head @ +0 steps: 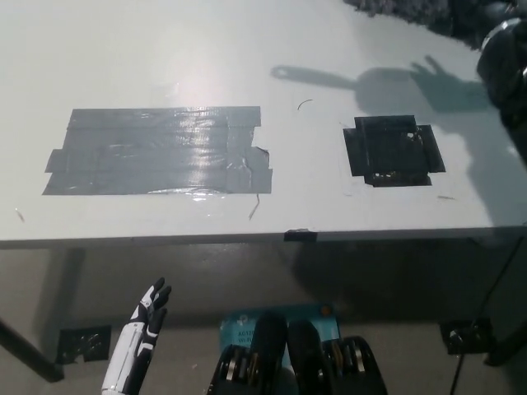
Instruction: A person hands a grey duster to the robot and the robot grabs it with its right hand and places it on the black marked spot infron tof it on the desk
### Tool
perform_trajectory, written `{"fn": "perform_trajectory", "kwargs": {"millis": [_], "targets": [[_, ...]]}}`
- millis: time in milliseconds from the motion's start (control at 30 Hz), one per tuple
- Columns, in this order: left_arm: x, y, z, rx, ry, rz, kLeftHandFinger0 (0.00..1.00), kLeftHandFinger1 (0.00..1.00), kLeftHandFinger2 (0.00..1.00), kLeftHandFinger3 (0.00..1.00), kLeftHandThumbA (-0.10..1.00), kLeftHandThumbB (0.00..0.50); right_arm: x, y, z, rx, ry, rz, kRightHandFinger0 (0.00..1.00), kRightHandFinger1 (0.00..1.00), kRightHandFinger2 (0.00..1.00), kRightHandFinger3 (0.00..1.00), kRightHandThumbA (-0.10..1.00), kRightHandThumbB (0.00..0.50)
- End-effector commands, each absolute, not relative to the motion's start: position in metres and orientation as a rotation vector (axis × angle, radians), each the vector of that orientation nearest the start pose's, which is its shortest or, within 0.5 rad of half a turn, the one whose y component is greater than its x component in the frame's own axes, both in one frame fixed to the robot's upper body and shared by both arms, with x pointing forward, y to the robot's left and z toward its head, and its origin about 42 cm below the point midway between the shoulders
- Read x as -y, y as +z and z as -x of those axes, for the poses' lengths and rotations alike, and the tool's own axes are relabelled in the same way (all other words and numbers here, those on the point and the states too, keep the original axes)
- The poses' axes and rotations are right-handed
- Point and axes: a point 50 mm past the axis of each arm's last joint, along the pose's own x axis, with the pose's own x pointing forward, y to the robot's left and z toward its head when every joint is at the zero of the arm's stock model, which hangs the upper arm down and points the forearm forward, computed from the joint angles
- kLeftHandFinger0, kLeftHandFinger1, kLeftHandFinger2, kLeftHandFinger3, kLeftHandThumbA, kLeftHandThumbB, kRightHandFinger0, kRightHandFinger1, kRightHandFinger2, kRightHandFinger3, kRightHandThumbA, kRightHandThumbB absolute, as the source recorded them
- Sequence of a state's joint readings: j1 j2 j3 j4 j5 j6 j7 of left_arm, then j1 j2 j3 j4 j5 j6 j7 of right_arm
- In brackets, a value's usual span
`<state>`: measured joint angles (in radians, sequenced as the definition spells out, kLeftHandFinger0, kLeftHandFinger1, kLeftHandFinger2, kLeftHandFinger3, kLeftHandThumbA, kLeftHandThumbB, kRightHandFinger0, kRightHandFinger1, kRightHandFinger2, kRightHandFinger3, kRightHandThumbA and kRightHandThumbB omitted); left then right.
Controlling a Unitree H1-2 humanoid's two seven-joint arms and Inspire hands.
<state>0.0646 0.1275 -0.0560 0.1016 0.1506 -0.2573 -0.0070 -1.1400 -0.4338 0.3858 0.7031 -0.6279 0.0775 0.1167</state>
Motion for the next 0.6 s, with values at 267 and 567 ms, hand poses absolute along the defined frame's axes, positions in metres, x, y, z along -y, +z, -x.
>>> {"fn": "perform_trajectory", "kwargs": {"millis": [267,567], "targets": [[-0.240,0.078,-0.259,0.142,-0.117,-0.290,1.00,1.00,1.00,1.00,1.00,0.214,0.245,0.366,-0.567,0.096,0.346,1.358,0.11,0.68,0.95,0.92,-0.10,0.207],[-0.240,0.078,-0.259,0.143,-0.117,-0.285,1.00,1.00,1.00,1.00,1.00,0.205,0.236,0.325,-0.562,-0.059,0.460,1.392,0.12,0.59,0.92,0.92,-0.10,0.186]]}}
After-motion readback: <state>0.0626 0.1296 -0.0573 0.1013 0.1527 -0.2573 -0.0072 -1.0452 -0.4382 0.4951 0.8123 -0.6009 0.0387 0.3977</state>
